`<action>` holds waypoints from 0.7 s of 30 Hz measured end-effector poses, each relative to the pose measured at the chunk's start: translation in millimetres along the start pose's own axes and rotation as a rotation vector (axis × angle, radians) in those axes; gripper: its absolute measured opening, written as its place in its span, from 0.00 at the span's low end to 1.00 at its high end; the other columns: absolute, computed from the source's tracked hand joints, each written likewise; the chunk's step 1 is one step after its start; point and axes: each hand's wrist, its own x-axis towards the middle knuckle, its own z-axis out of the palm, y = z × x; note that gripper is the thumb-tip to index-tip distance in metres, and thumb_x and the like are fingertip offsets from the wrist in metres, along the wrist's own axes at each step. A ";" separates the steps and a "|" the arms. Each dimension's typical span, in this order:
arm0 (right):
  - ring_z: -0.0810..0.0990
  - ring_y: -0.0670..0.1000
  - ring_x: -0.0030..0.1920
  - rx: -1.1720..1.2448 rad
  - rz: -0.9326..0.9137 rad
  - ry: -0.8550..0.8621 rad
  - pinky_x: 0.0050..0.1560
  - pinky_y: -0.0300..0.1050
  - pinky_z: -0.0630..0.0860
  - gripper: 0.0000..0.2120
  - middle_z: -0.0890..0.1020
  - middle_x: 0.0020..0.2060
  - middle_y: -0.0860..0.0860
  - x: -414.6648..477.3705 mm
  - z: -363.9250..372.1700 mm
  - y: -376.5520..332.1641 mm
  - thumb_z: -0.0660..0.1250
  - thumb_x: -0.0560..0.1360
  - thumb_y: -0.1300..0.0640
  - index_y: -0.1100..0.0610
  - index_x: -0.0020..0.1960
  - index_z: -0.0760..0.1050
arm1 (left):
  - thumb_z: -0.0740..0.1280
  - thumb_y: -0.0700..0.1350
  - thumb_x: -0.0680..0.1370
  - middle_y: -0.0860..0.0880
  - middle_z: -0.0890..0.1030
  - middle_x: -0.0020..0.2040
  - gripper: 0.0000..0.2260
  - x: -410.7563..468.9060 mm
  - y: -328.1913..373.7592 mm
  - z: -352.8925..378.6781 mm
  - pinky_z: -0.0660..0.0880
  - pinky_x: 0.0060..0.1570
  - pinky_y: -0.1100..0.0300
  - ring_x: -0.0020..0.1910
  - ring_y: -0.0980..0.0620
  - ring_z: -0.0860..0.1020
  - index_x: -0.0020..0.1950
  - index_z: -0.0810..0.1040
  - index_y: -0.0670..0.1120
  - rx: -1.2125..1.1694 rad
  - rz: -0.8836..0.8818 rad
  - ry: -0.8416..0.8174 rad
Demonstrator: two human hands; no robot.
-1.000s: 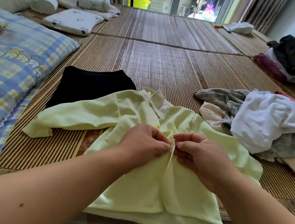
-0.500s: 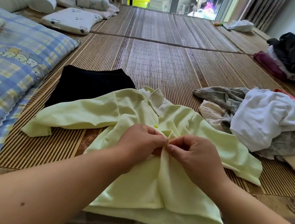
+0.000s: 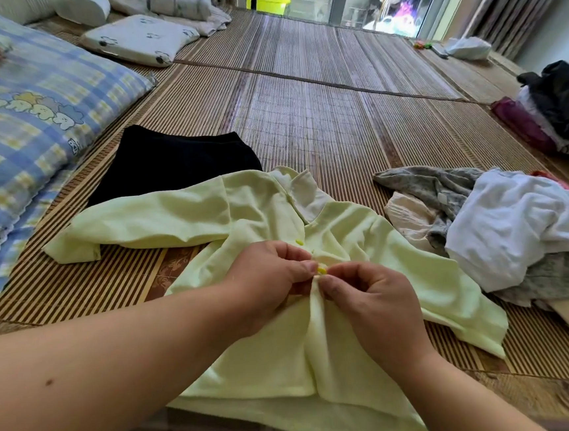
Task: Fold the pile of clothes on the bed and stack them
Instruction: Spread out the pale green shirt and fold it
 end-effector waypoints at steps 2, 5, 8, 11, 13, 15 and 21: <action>0.82 0.40 0.34 0.069 0.032 -0.014 0.37 0.30 0.75 0.07 0.85 0.33 0.44 1.0 -1.0 -0.4 0.73 0.71 0.60 0.50 0.37 0.83 | 0.67 0.31 0.75 0.45 0.77 0.33 0.03 -0.2 0.6 1.4 0.68 0.20 0.70 0.23 0.58 0.76 0.45 0.77 0.38 -0.015 0.010 -0.001; 0.81 0.44 0.33 0.243 0.158 -0.032 0.36 0.35 0.76 0.05 0.85 0.34 0.51 2.7 -0.9 0.3 0.72 0.72 0.61 0.54 0.39 0.83 | 0.68 0.31 0.75 0.46 0.77 0.34 0.04 0.0 0.7 2.6 0.68 0.20 0.70 0.23 0.59 0.75 0.46 0.77 0.40 -0.041 -0.009 0.011; 0.82 0.41 0.35 0.023 0.017 0.026 0.39 0.32 0.75 0.06 0.84 0.34 0.44 1.3 0.0 4.6 0.74 0.71 0.58 0.48 0.40 0.82 | 0.68 0.31 0.75 0.48 0.77 0.30 0.05 -0.3 0.9 2.5 0.67 0.20 0.69 0.22 0.58 0.75 0.47 0.77 0.41 -0.057 -0.072 0.004; 0.81 0.39 0.38 -0.321 -0.278 0.052 0.39 0.29 0.74 0.06 0.82 0.33 0.38 -2.4 1.4 4.4 0.75 0.70 0.60 0.50 0.43 0.83 | 0.68 0.33 0.74 0.51 0.77 0.27 0.07 -0.5 -1.5 0.5 0.62 0.24 0.66 0.23 0.58 0.75 0.43 0.77 0.44 0.036 -0.137 0.010; 0.80 0.42 0.37 -0.370 -0.327 0.044 0.38 0.33 0.74 0.05 0.83 0.34 0.42 -3.2 2.3 4.2 0.75 0.69 0.62 0.53 0.42 0.83 | 0.68 0.33 0.74 0.51 0.77 0.26 0.08 -0.4 -2.6 -0.3 0.61 0.26 0.65 0.23 0.58 0.76 0.42 0.76 0.46 0.054 -0.165 0.023; 0.79 0.44 0.34 -0.398 -0.325 0.035 0.37 0.38 0.74 0.05 0.83 0.33 0.45 -2.6 2.7 2.8 0.75 0.69 0.62 0.53 0.40 0.82 | 0.68 0.33 0.74 0.51 0.77 0.26 0.09 -0.7 -3.1 -0.4 0.61 0.25 0.66 0.24 0.58 0.77 0.43 0.76 0.47 0.024 -0.202 0.027; 0.78 0.44 0.34 -0.391 -0.044 -0.017 0.38 0.40 0.73 0.07 0.81 0.29 0.44 -1.5 0.5 -8.4 0.69 0.72 0.54 0.51 0.35 0.80 | 0.68 0.31 0.72 0.50 0.77 0.29 0.08 -2.0 -3.1 0.5 0.64 0.21 0.68 0.26 0.57 0.77 0.40 0.77 0.44 0.146 -0.052 0.038</action>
